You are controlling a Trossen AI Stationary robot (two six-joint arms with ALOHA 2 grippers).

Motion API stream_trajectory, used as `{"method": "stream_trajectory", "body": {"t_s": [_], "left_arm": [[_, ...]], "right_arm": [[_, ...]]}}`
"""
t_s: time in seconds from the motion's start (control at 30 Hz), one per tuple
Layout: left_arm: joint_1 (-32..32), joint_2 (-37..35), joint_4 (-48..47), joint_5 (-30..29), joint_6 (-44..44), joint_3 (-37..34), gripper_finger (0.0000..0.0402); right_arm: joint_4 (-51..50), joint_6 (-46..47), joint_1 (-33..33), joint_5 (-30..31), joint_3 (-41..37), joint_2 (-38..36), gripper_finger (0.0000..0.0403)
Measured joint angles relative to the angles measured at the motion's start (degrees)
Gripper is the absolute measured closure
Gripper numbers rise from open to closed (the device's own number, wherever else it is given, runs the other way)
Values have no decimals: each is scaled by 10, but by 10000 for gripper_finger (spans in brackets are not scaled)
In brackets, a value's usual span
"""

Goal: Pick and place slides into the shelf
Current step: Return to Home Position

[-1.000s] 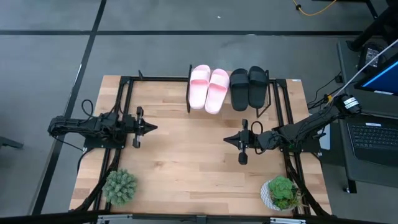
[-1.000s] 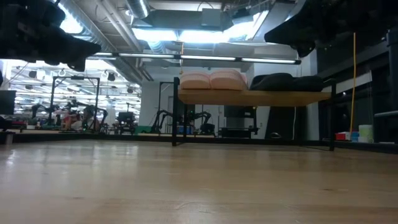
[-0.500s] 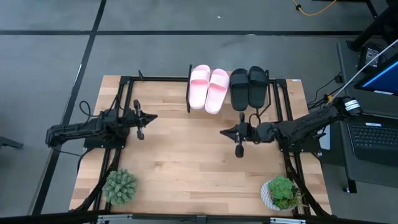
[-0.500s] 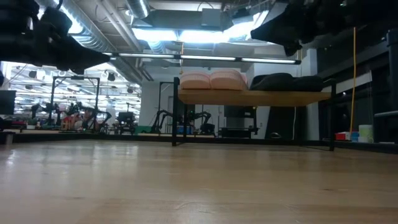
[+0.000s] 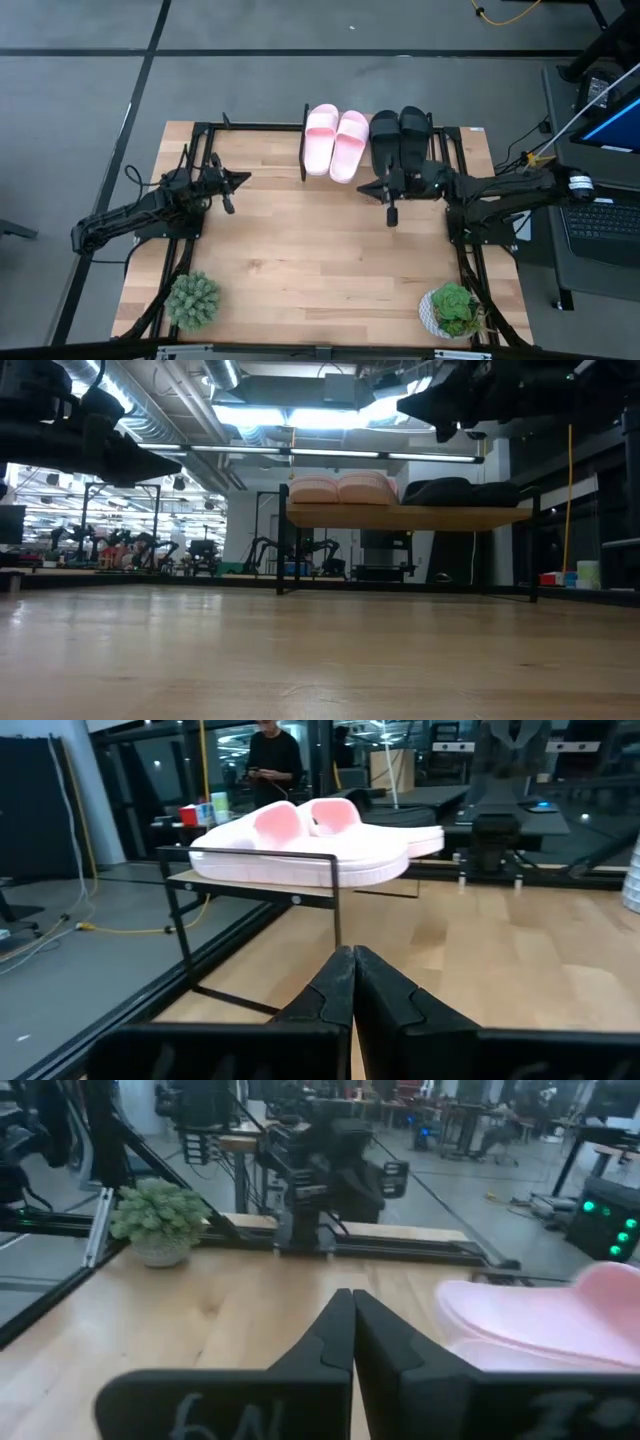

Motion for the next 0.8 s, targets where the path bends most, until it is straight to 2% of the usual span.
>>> {"method": "stream_trajectory", "body": {"t_s": [0.2,0.3,0.5,0.67,0.8], "left_arm": [[3,0,0,-1,0,0,401],[3,0,0,-3,4,0,401],[3,0,0,-5,4,0,401],[3,0,0,-6,5,0,401],[3,0,0,-6,5,0,401]], "right_arm": [[-90,-15,-41,-8,-2,-76,397],[-62,-30,-40,-11,-40,-113,397],[58,-27,-41,-11,-158,-194,397],[65,-14,-41,-12,-218,-252,397],[66,-10,-41,-46,-257,-276,397]]}}
